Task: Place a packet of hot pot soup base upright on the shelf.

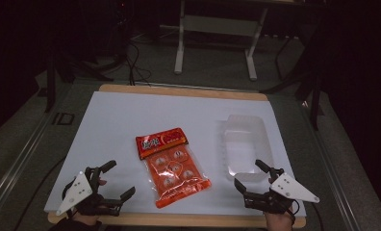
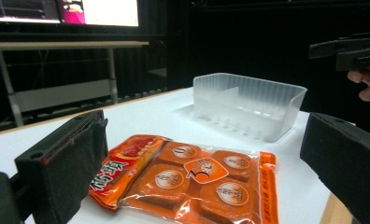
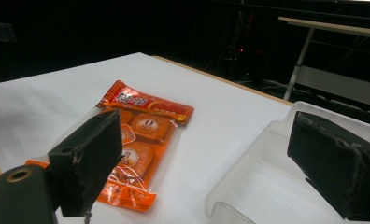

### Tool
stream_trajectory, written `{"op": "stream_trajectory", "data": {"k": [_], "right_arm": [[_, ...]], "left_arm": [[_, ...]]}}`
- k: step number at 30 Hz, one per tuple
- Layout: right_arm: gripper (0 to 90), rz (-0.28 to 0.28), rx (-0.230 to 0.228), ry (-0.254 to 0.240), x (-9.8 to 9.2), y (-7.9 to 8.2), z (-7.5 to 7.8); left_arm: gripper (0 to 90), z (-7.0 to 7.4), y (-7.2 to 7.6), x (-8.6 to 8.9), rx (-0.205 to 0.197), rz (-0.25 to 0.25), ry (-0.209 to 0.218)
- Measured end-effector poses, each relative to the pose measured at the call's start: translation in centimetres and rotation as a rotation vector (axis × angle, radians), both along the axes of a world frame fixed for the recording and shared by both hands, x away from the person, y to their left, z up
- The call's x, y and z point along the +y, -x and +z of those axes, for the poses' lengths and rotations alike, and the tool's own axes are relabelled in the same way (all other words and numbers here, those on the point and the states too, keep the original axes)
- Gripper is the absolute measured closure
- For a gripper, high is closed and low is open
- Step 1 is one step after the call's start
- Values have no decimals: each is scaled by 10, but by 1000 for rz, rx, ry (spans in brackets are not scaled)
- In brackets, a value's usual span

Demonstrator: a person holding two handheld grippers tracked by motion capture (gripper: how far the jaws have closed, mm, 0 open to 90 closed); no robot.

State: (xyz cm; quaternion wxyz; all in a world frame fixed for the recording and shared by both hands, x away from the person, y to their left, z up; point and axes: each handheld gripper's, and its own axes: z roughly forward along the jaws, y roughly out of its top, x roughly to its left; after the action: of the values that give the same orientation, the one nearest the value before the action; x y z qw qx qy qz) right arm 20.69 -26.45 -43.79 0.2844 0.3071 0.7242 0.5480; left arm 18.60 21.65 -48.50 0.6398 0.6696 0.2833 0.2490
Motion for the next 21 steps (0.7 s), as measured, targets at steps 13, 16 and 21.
{"op": "stream_trajectory", "data": {"k": [13, 16, 21], "right_arm": [[100, 9, 9, 24, 2, 0, 2], [100, 44, 30, 20, 3, 0, 2], [100, 47, 33, 20, 3, 1, 3]], "left_arm": [[12, 9, 2, -5, 83, -41, -2], [13, 15, 2, -6, 108, -58, 13], [13, 22, 3, -9, 128, -100, 41]]}}
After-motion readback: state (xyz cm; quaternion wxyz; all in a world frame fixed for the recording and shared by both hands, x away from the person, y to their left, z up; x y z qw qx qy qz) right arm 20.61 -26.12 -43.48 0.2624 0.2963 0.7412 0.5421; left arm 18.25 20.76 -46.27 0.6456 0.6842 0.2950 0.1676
